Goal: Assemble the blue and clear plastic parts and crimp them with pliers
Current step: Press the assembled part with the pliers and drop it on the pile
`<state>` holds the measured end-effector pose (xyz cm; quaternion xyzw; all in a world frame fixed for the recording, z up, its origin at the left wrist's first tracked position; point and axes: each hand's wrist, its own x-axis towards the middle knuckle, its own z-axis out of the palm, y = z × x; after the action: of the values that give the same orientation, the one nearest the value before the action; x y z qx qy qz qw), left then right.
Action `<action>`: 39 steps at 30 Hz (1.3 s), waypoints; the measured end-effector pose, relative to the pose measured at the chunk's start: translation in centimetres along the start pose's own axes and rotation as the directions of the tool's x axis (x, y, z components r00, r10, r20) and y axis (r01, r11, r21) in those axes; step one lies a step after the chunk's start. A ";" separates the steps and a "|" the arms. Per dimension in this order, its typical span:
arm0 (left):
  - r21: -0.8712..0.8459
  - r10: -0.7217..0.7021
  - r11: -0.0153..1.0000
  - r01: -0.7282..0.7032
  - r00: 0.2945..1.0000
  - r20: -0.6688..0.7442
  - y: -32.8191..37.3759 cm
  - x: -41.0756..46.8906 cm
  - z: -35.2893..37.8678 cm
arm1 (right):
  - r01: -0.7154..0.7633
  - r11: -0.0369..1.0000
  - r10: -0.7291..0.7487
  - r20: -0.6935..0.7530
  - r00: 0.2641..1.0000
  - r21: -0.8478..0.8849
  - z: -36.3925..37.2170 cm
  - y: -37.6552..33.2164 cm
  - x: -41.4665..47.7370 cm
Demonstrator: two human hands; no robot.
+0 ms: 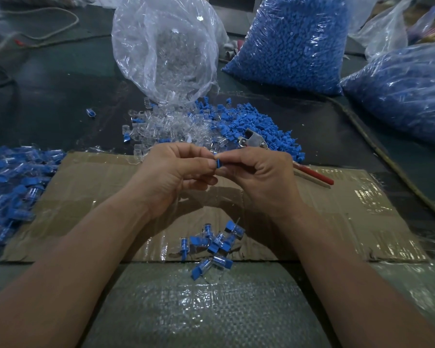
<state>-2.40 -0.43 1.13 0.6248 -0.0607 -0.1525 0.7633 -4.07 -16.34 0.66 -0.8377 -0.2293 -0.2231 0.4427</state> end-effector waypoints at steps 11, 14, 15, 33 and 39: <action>-0.050 -0.038 0.998 0.036 0.999 -0.030 -0.2 0.0 0.0 | -0.207 0.947 0.236 0.098 0.967 -0.244 -1.7 -0.2 0.5; -0.050 -0.038 0.998 0.035 0.998 -0.057 -0.4 0.2 -0.3 | -0.357 0.841 0.375 -0.037 0.926 -0.408 -3.8 1.0 0.9; -0.052 -0.039 0.998 0.036 0.997 -0.061 -0.4 0.2 -0.4 | -0.411 0.800 0.430 -0.061 0.901 -0.437 -4.4 1.4 0.9; -0.017 0.017 1.000 -0.018 0.998 -0.055 -0.7 0.7 -0.8 | -0.524 0.532 0.714 0.020 0.700 -0.665 -5.3 2.8 1.0; -0.028 0.071 0.997 -0.074 0.994 -0.078 -0.8 0.7 -0.8 | -0.479 0.590 0.607 -0.035 0.794 -0.650 -5.1 2.0 1.0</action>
<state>-1.65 -0.09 0.09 0.6156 -0.0515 -0.1014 0.7798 -2.95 -21.51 2.57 -0.9817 0.0853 -0.0588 0.1597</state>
